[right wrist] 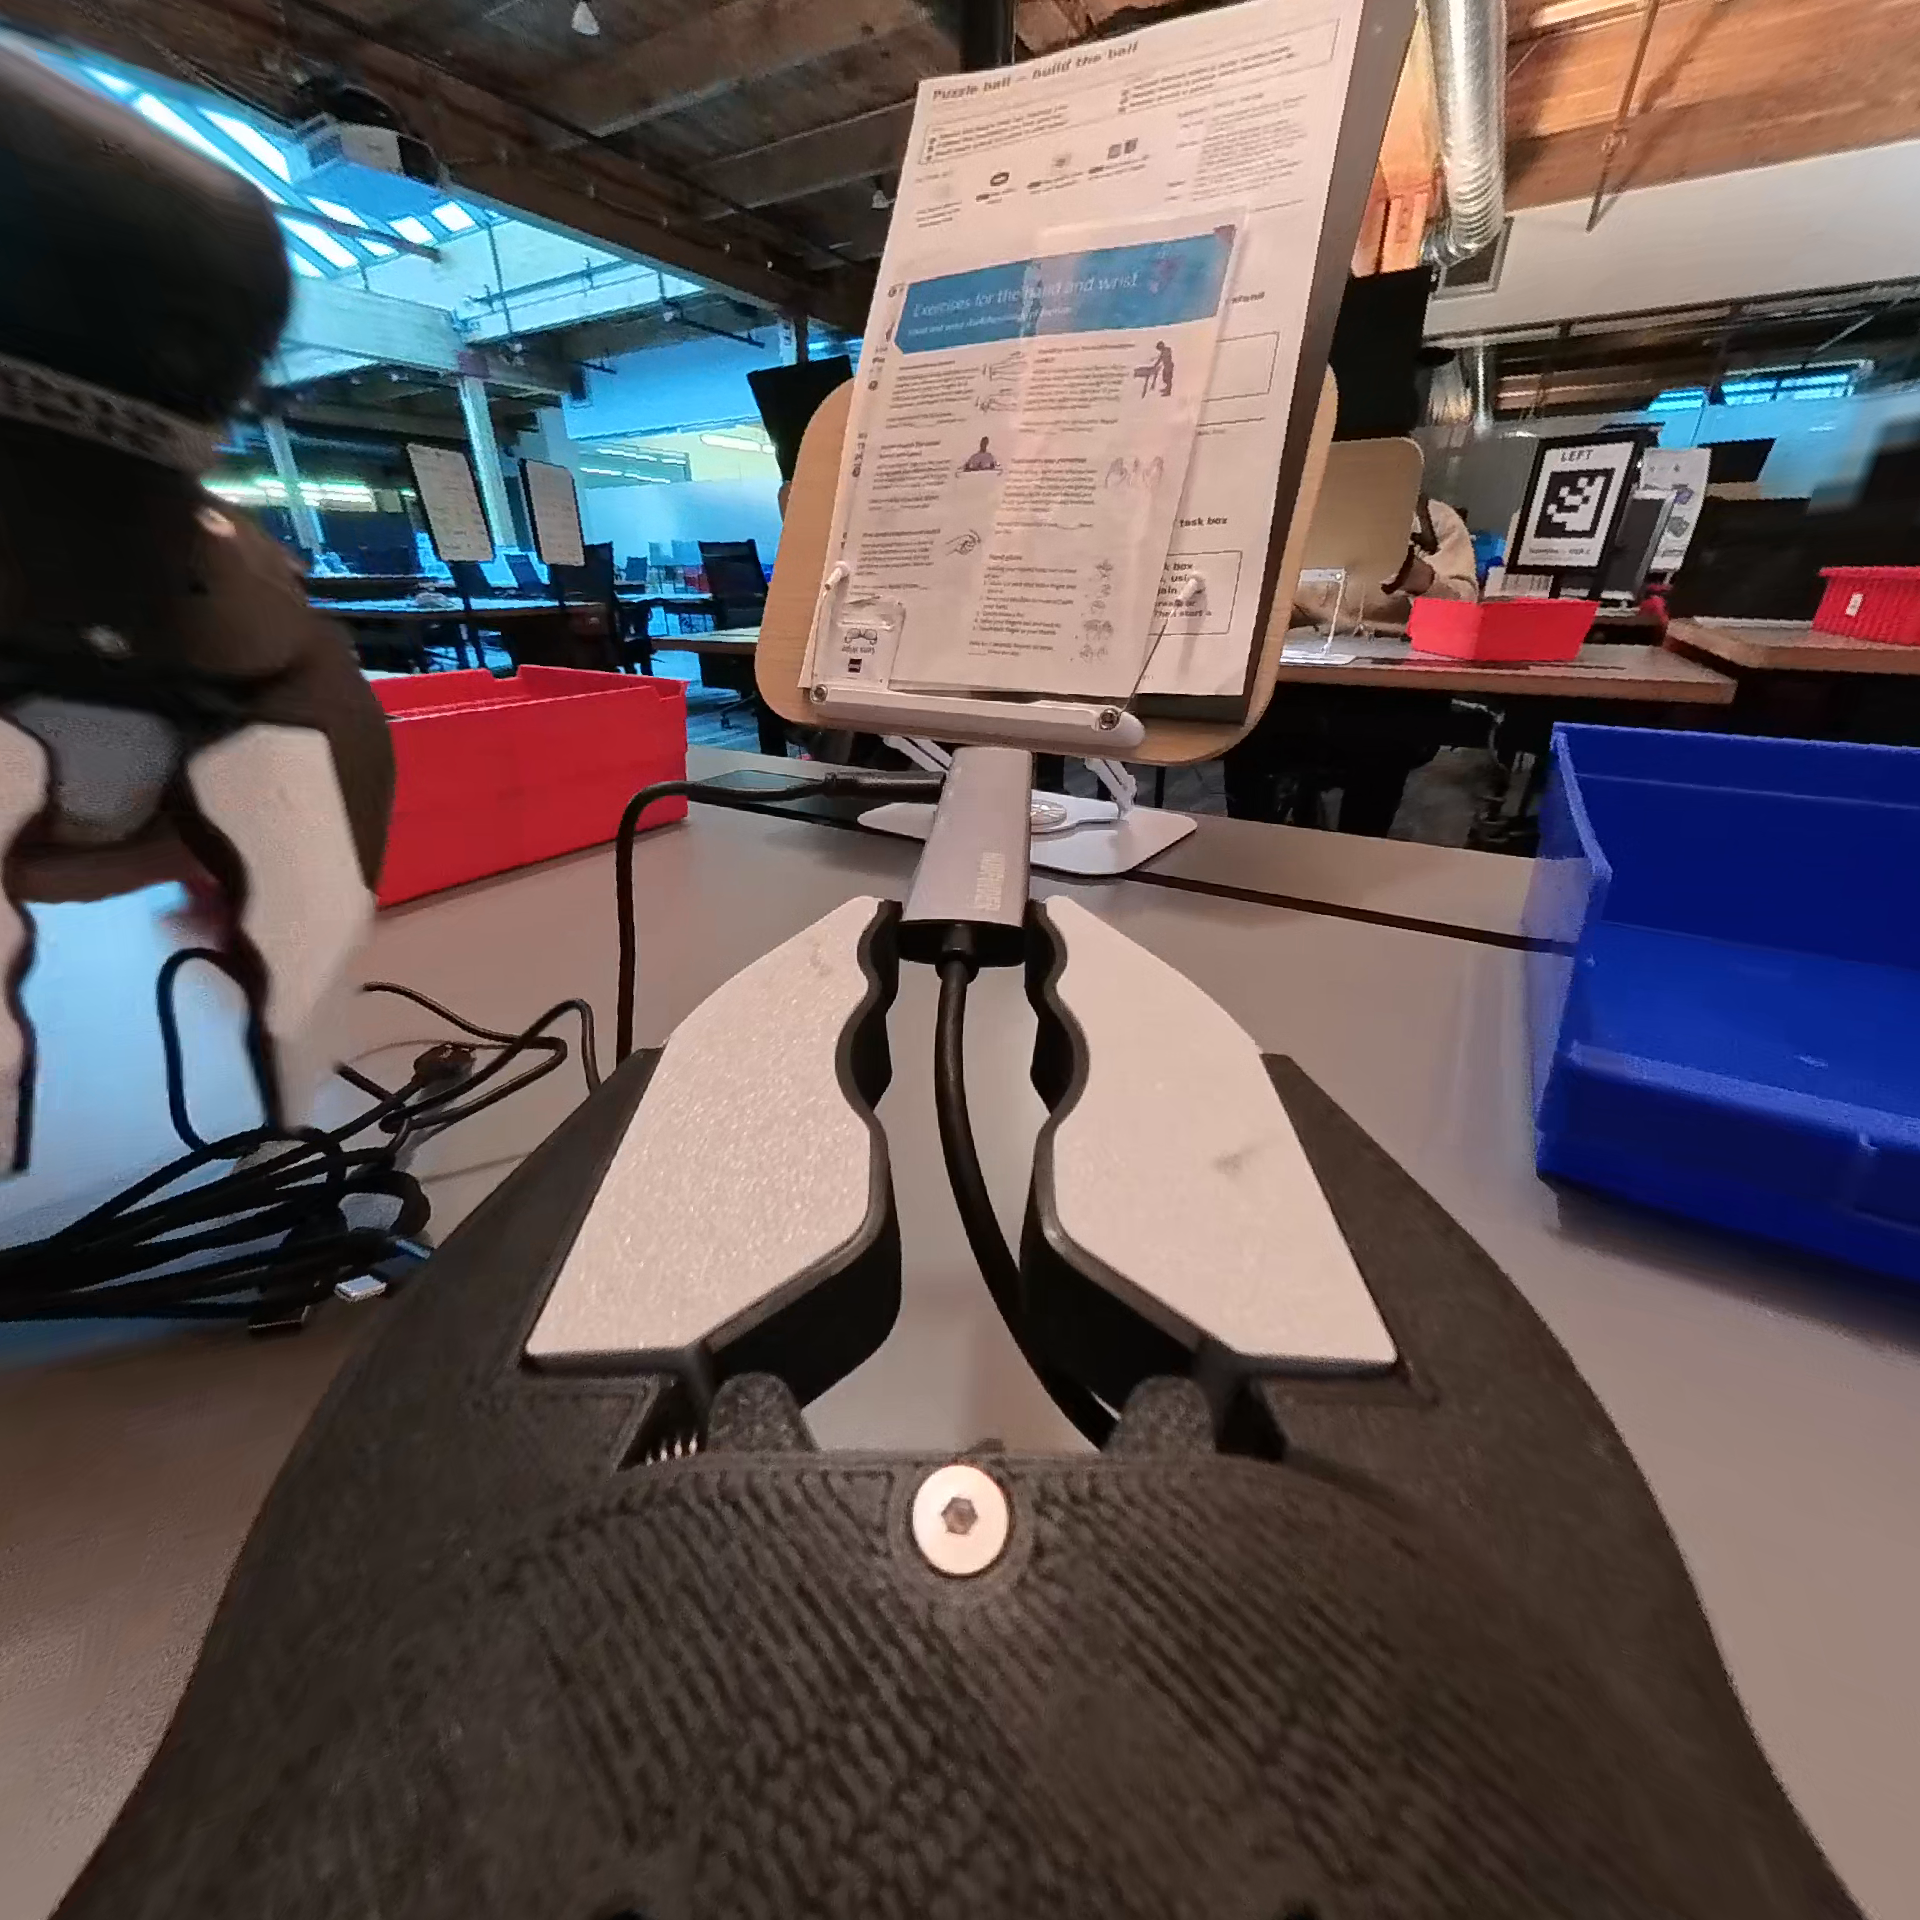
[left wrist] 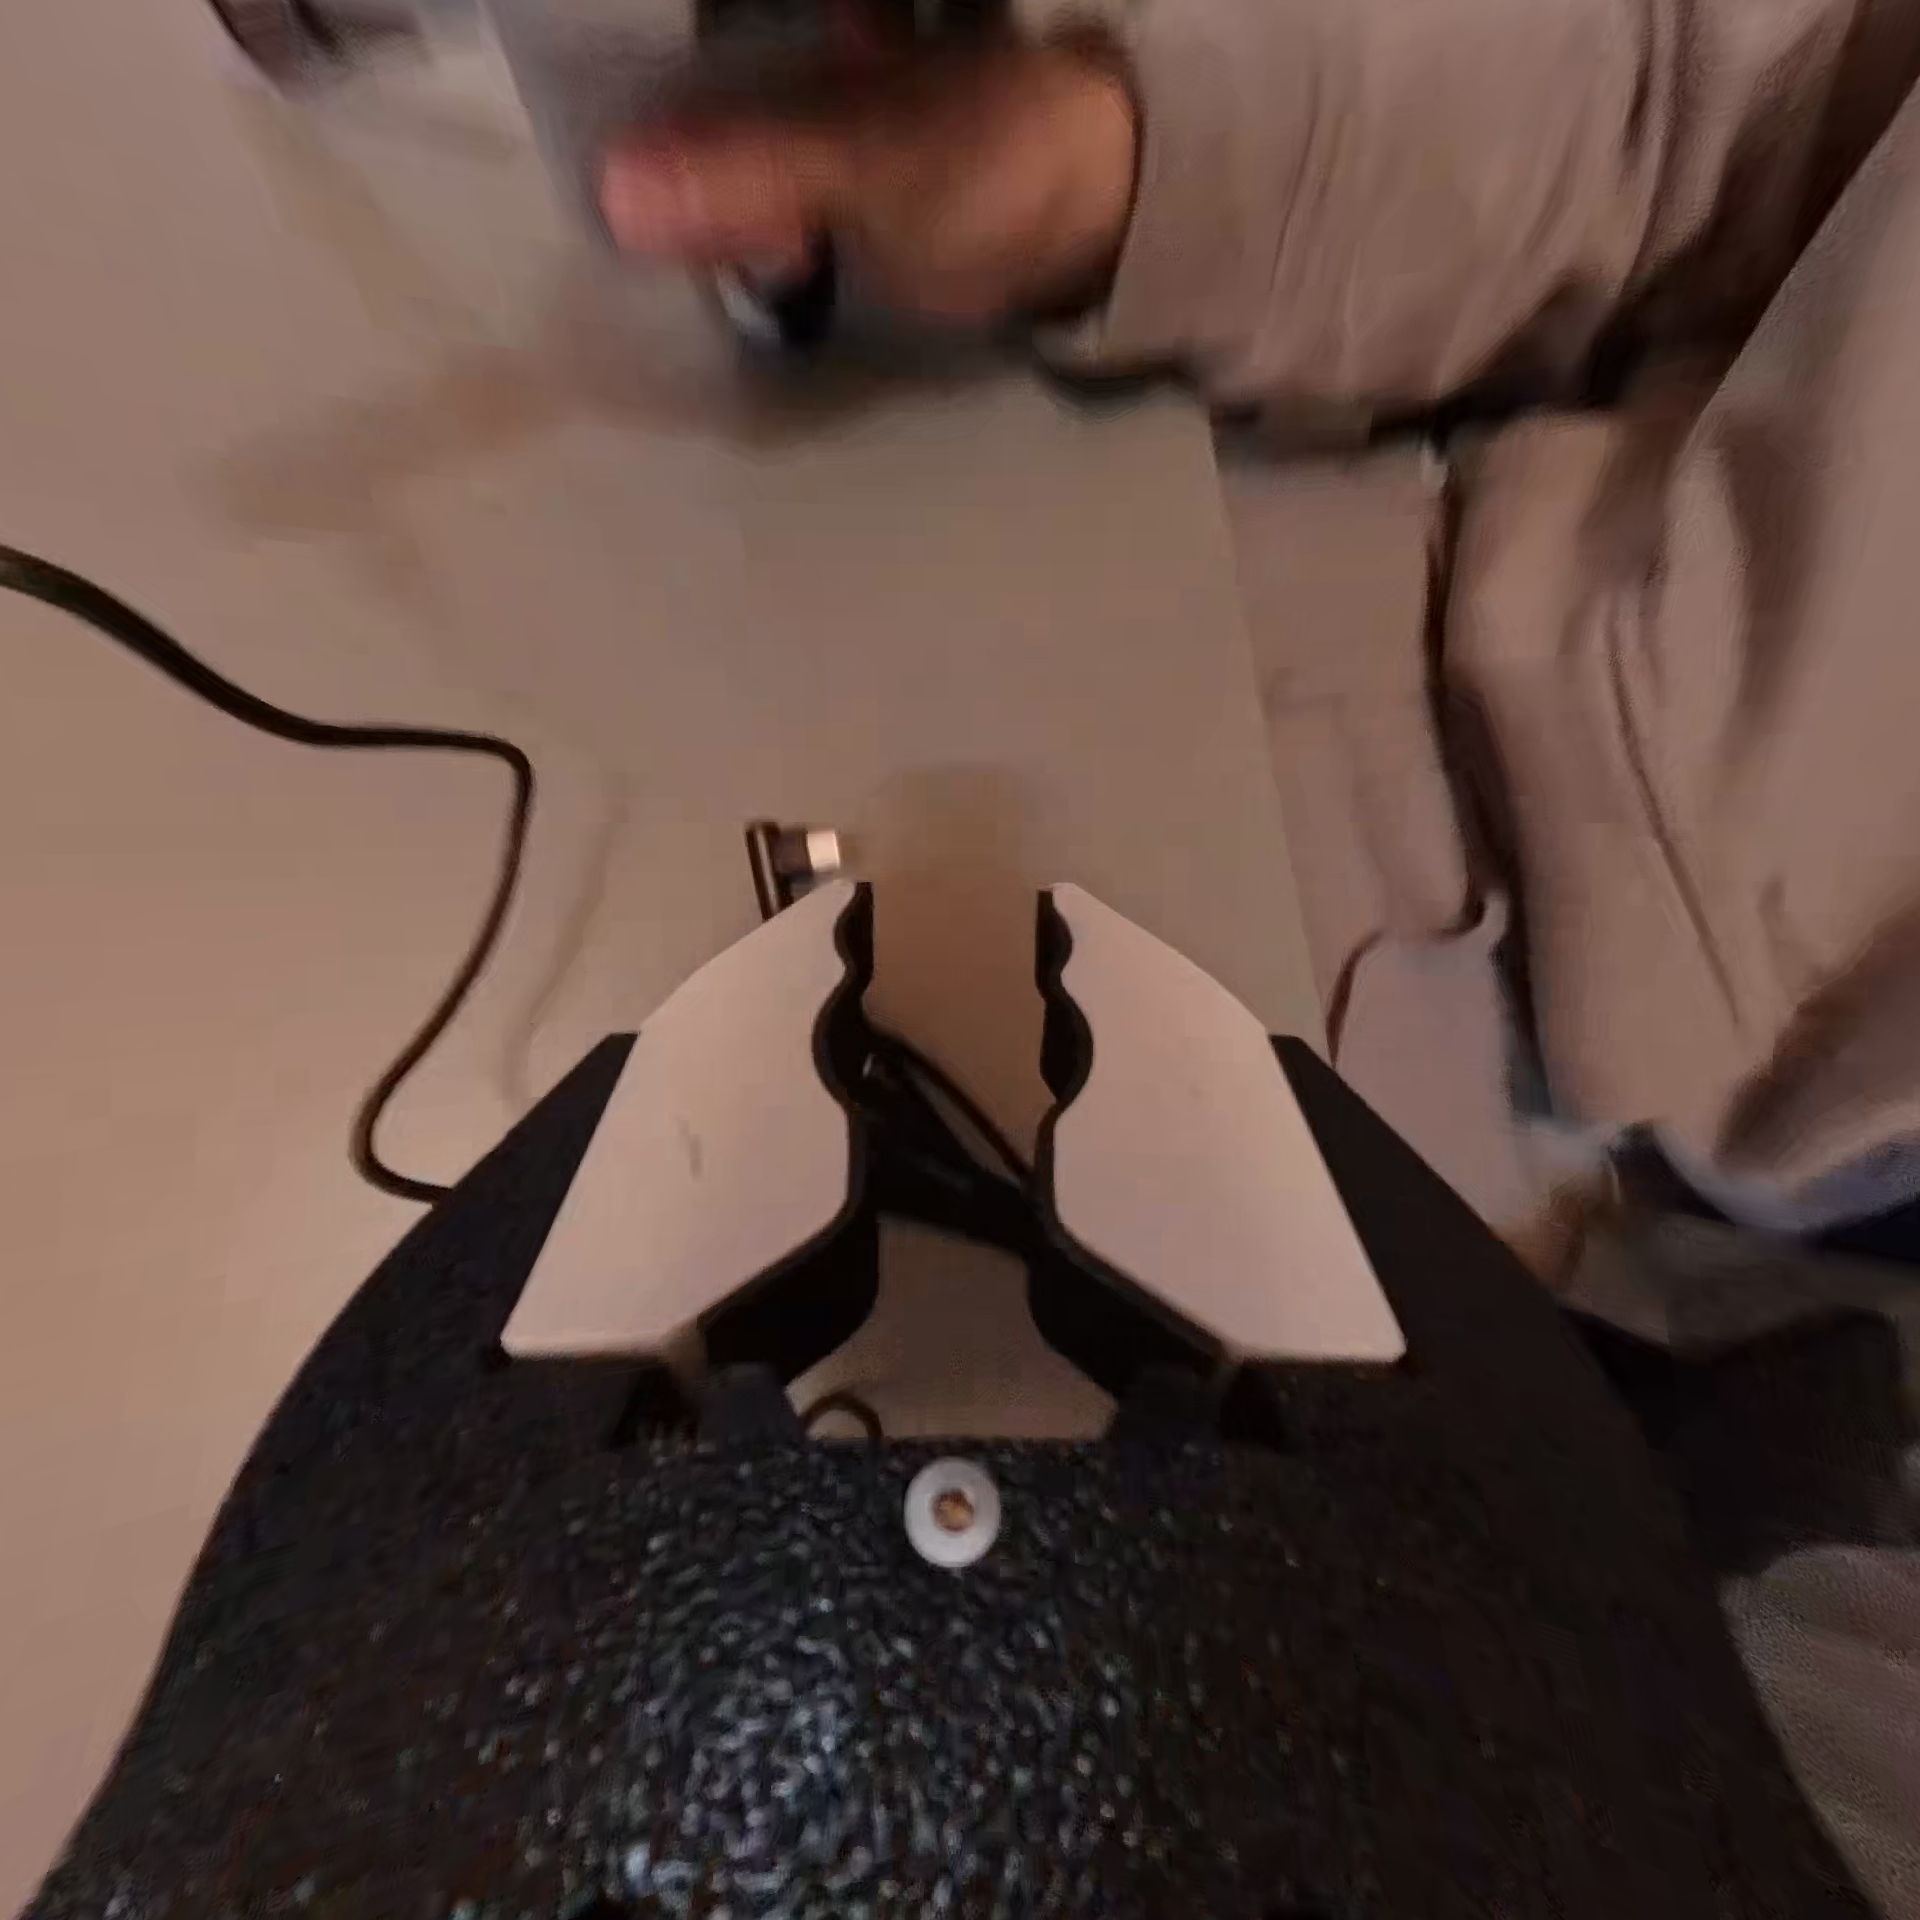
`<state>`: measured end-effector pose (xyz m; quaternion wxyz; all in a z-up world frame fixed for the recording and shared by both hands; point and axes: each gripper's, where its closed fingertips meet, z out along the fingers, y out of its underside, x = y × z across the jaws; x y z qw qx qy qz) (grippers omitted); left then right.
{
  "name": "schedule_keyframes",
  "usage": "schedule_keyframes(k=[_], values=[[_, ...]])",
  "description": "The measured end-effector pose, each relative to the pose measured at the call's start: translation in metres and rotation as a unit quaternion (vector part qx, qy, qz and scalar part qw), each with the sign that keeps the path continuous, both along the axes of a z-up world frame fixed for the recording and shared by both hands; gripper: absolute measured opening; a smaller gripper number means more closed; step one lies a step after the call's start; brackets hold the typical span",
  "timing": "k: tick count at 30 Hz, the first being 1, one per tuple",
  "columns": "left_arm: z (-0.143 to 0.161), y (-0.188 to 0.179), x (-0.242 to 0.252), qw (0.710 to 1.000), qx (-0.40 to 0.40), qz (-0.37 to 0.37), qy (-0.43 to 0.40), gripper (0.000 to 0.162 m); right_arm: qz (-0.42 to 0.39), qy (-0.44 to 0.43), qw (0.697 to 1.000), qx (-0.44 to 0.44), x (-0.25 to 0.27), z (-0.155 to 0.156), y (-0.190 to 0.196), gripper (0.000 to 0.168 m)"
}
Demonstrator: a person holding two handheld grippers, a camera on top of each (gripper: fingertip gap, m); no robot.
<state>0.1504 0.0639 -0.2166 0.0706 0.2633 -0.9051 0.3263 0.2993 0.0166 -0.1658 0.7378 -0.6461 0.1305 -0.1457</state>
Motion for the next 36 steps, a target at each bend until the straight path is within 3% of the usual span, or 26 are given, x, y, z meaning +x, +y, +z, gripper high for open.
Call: schedule_keyframes(k=[4, 10, 13, 16, 20, 22, 24, 26, 28, 32, 34, 36], values=[[-0.029, 0.010, 0.016, 0.997, 0.040, 0.006, 0.070, 0.039, -0.001, 0.009, 1.000, 0.008, 0.002, 0.001, -0.002, 0.024], [-0.042, -0.003, 0.023, 0.979, -0.050, 0.017, 0.197, 0.028, 0.006, 0.015, 1.000, 0.013, 0.002, 0.001, -0.003, 0.024], [-0.048, -0.004, 0.016, 0.977, -0.052, -0.002, 0.208, 0.010, 0.008, 0.013, 1.000, 0.010, 0.002, 0.001, -0.002, 0.024], [-0.032, -0.006, 0.018, 0.974, -0.114, 0.007, 0.197, 0.008, 0.010, 0.011, 1.000, 0.007, 0.001, 0.001, -0.001, 0.024], [-0.002, 0.003, 0.038, 0.946, -0.216, 0.120, 0.208, 0.007, 0.009, 0.011, 1.000, 0.006, 0.001, 0.000, -0.001, 0.024], [0.011, 0.015, 0.059, 0.907, -0.276, 0.232, 0.217, 0.007, 0.008, 0.011, 1.000, 0.007, 0.001, 0.001, -0.002, 0.024], [0.018, 0.032, 0.076, 0.849, -0.333, 0.348, 0.218, 0.007, 0.006, 0.010, 1.000, 0.007, 0.001, 0.001, -0.002, 0.024], [0.006, 0.057, 0.082, 0.808, -0.326, 0.452, 0.191, 0.007, 0.005, 0.008, 1.000, 0.006, 0.001, 0.001, -0.002, 0.024], [-0.012, 0.084, 0.077, 0.787, -0.282, 0.527, 0.152, 0.008, 0.001, 0.006, 1.000, 0.005, 0.001, 0.001, -0.002, 0.024], [-0.027, 0.129, 0.065, 0.762, -0.225, 0.600, 0.094, 0.009, 0.000, 0.003, 1.000, 0.001, 0.001, 0.000, -0.001, 0.024], [-0.022, 0.131, 0.065, 0.759, -0.258, 0.588, 0.108, 0.027, 0.000, -0.001, 1.000, -0.005, 0.001, -0.001, 0.000, 0.024], [-0.008, 0.128, 0.070, 0.750, -0.329, 0.560, 0.121, 0.029, 0.002, -0.004, 1.000, -0.009, -0.001, -0.001, 0.001, 0.024]])
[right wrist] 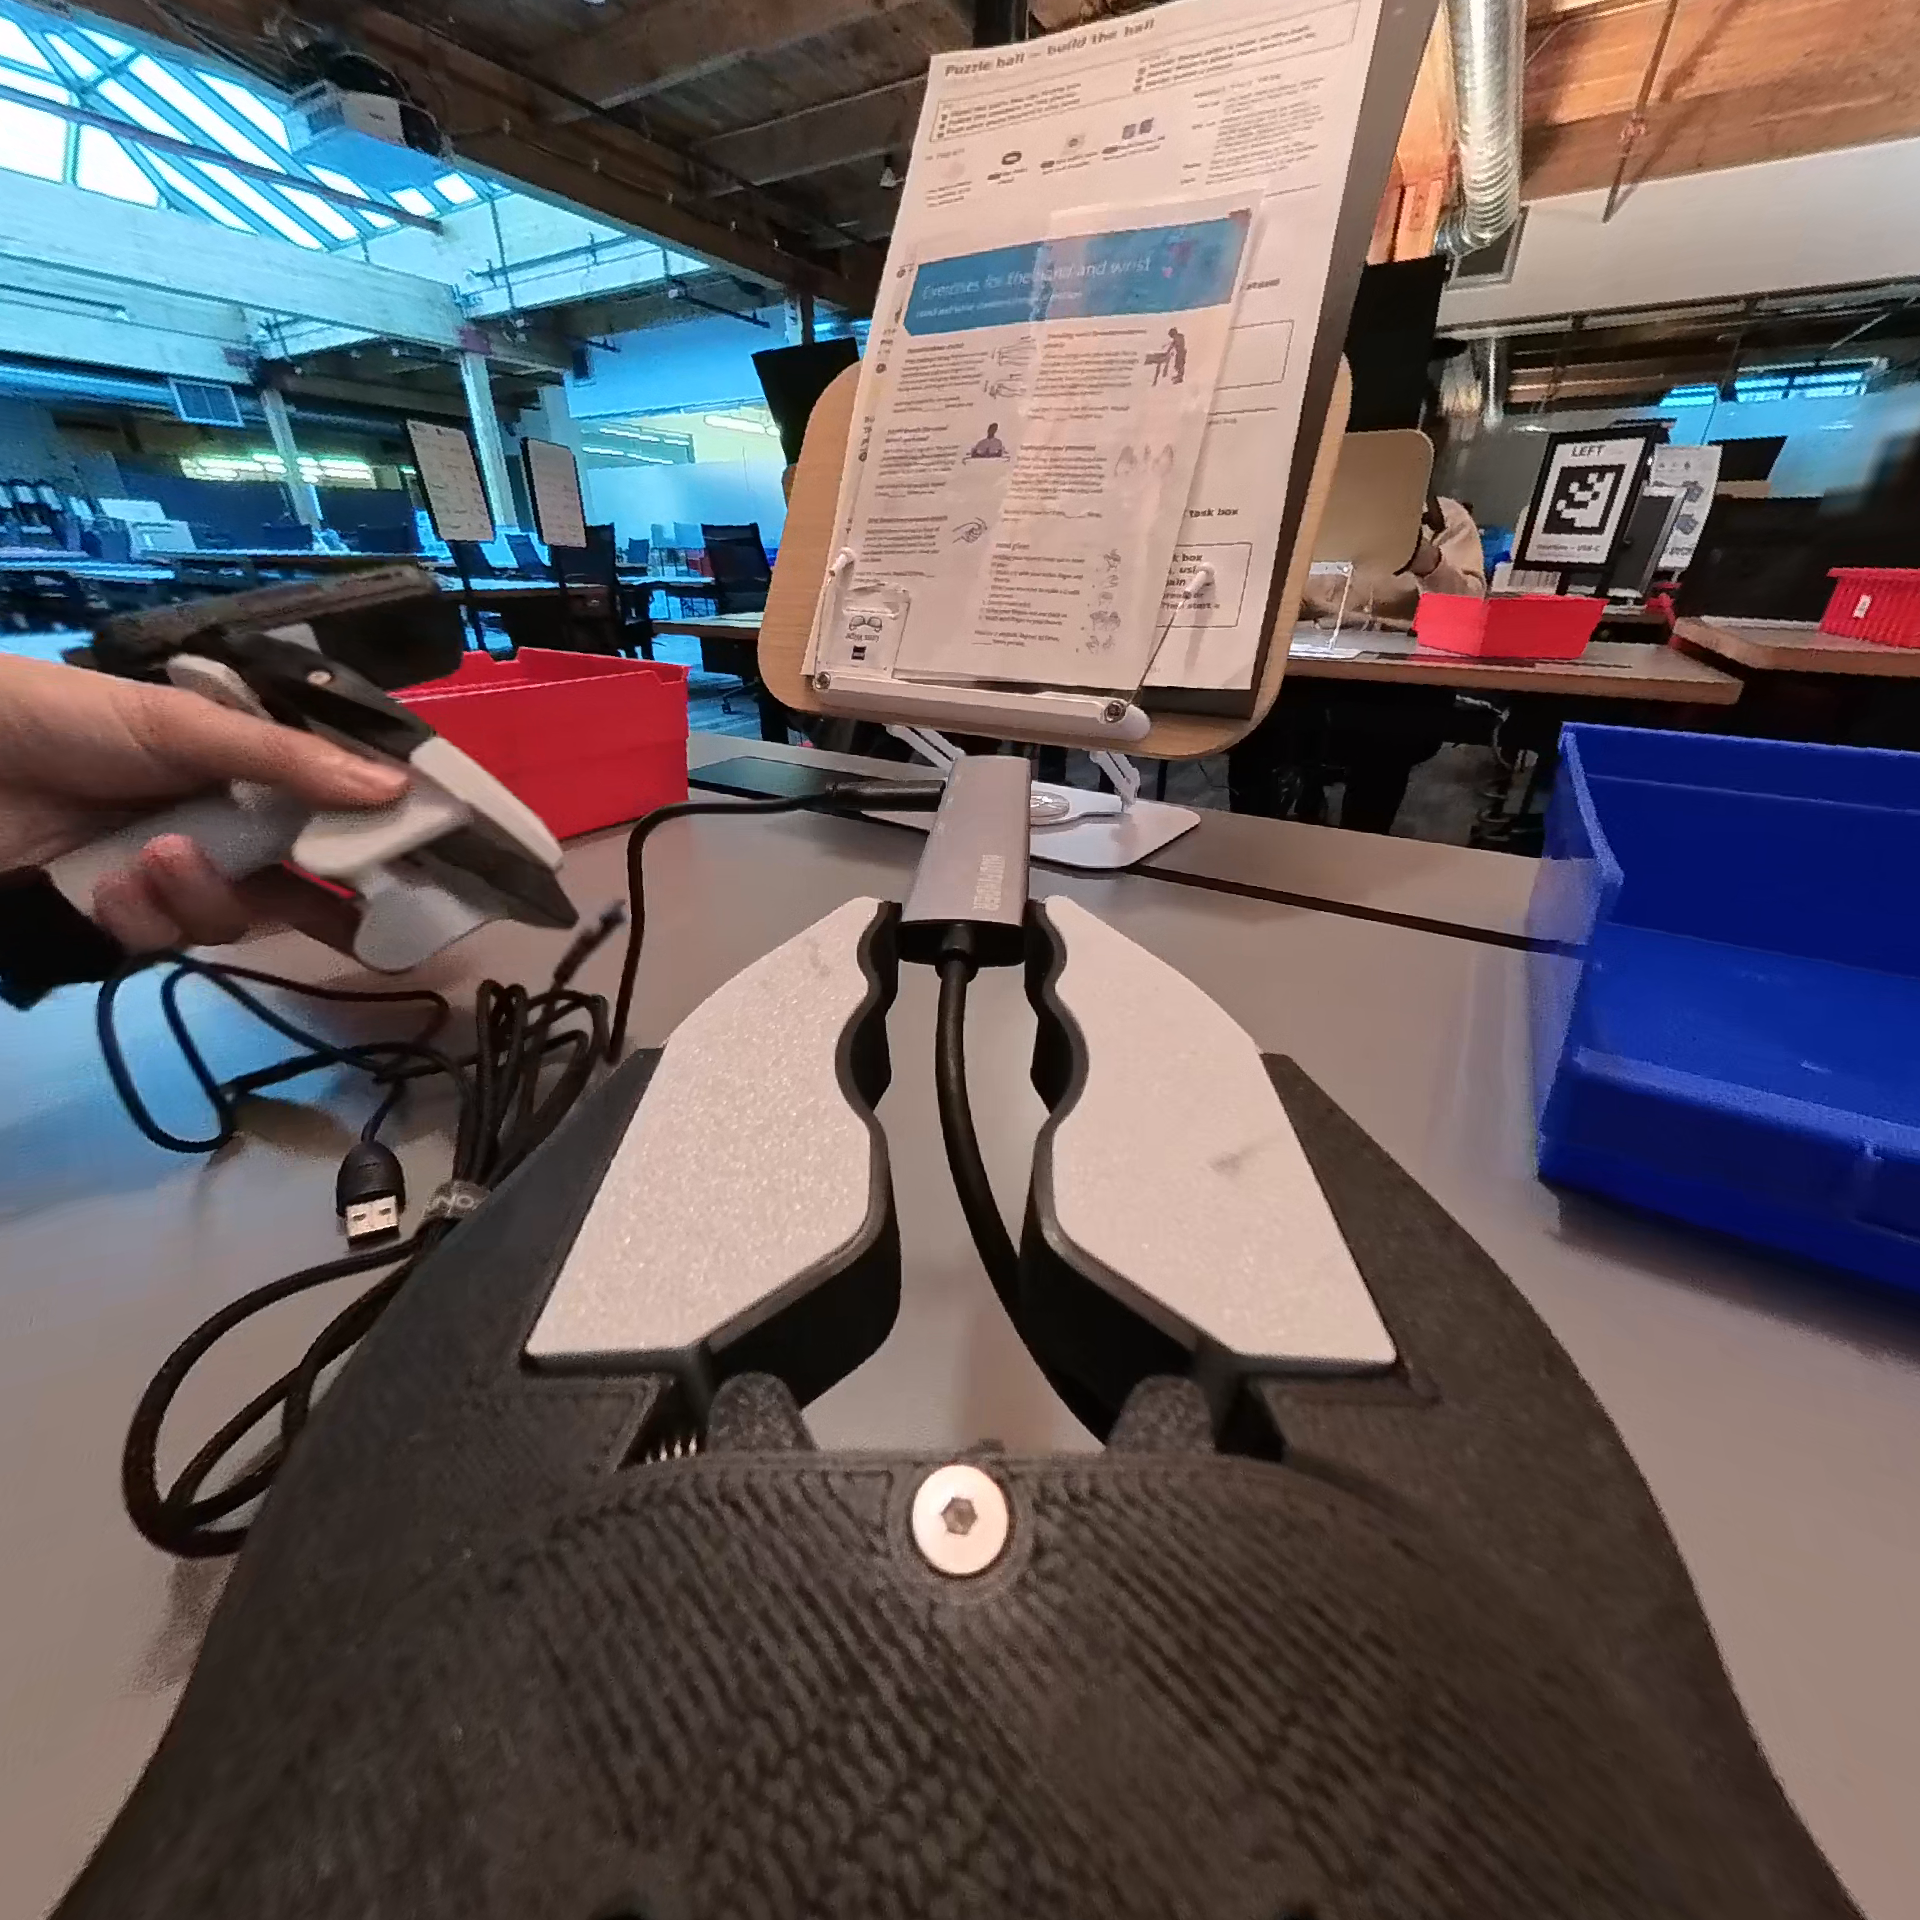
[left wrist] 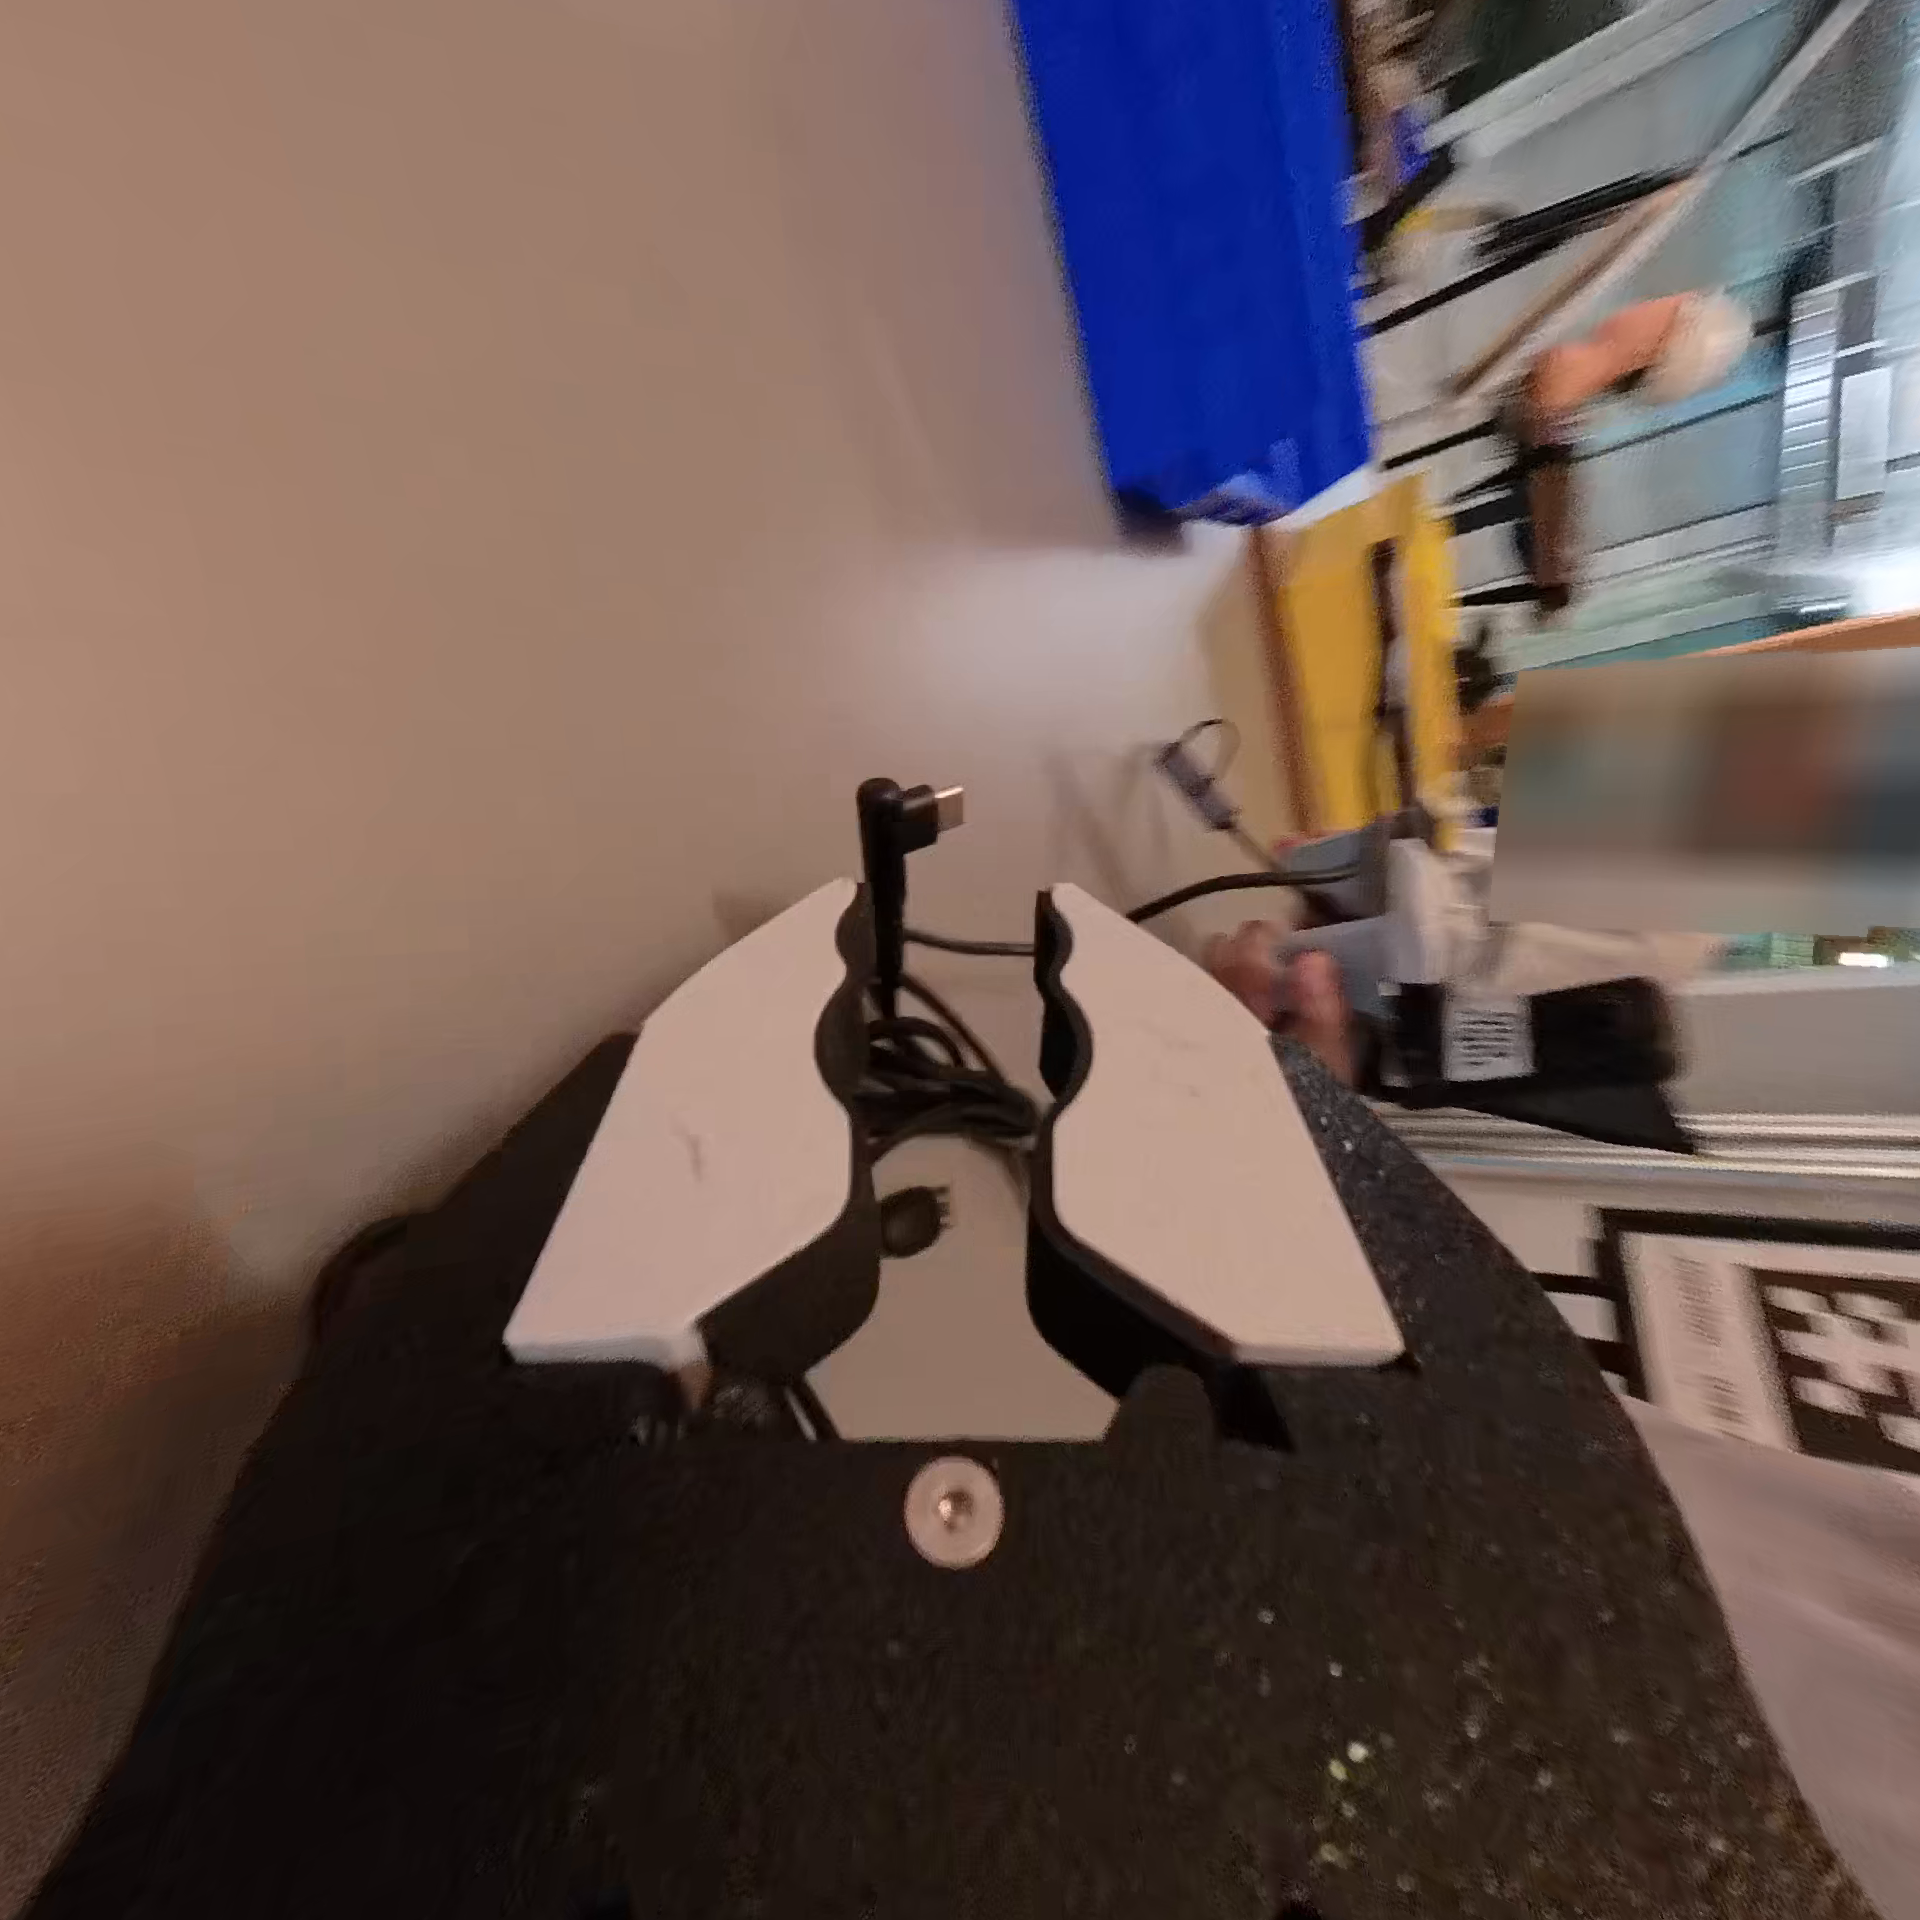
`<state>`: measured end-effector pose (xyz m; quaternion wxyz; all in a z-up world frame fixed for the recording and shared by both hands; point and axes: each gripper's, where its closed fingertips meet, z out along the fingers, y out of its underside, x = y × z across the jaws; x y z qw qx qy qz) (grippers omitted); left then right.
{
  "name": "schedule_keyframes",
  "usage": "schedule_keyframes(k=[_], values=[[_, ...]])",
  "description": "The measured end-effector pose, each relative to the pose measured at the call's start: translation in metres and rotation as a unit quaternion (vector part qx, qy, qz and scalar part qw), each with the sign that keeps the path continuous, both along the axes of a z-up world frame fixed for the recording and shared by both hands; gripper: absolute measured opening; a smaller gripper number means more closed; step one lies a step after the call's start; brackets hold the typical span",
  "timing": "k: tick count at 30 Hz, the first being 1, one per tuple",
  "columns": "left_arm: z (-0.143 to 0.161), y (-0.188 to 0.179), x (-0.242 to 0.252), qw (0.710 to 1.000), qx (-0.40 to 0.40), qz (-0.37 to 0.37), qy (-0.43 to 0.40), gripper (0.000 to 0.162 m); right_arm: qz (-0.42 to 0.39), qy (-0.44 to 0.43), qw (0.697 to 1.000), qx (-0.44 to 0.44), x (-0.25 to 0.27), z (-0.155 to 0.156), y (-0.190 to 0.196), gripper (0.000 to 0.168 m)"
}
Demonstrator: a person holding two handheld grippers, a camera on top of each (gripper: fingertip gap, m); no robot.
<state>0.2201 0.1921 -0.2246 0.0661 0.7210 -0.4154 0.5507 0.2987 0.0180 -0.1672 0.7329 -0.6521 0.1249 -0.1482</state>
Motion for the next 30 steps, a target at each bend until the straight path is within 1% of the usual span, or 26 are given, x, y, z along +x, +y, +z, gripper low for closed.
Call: schedule_keyframes(k=[2, 4, 7, 10, 11, 13, 15, 16, 18, 24, 27, 30], values=[[0.006, 0.009, 0.005, 0.999, -0.032, 0.002, -0.030, 0.028, 0.002, -0.002, 1.000, 0.001, -0.001, 0.000, 0.000, 0.024], [0.004, 0.018, 0.007, 0.998, -0.052, -0.008, -0.030, 0.029, 0.005, 0.000, 1.000, 0.003, -0.001, 0.001, 0.000, 0.024], [-0.001, 0.025, 0.006, 0.997, -0.050, -0.063, -0.019, 0.031, 0.007, 0.001, 1.000, 0.003, -0.001, 0.001, 0.000, 0.024], [-0.005, 0.033, 0.018, 0.996, -0.054, -0.075, -0.008, 0.037, 0.009, -0.001, 1.000, -0.001, -0.002, 0.000, 0.001, 0.024], [-0.012, 0.031, 0.020, 0.995, -0.054, -0.086, 0.006, 0.037, 0.010, -0.001, 1.000, -0.002, -0.002, 0.000, 0.001, 0.024], [-0.025, 0.021, 0.018, 0.988, -0.070, -0.129, 0.041, 0.038, 0.012, 0.001, 1.000, -0.002, -0.002, 0.000, 0.002, 0.024], [-0.034, 0.013, 0.019, 0.984, -0.086, -0.149, 0.057, 0.036, 0.012, 0.001, 1.000, 0.001, -0.002, 0.000, 0.001, 0.024], [-0.034, 0.011, 0.020, 0.982, -0.093, -0.158, 0.055, 0.033, 0.015, 0.002, 1.000, 0.002, -0.002, 0.000, 0.001, 0.024], [-0.032, 0.008, 0.022, 0.979, -0.110, -0.165, 0.046, 0.032, 0.016, 0.004, 1.000, 0.003, -0.002, 0.000, 0.001, 0.024], [-0.032, -0.002, 0.019, 0.973, -0.117, -0.193, 0.050, 0.031, 0.020, 0.002, 1.000, -0.004, -0.003, -0.001, 0.003, 0.024], [-0.033, -0.009, 0.018, 0.970, -0.130, -0.201, 0.044, 0.019, 0.022, 0.003, 1.000, -0.003, -0.003, -0.001, 0.003, 0.024], [-0.027, -0.012, 0.022, 0.967, -0.168, -0.191, 0.016, 0.015, 0.023, 0.003, 1.000, -0.001, -0.003, 0.000, 0.003, 0.024]])
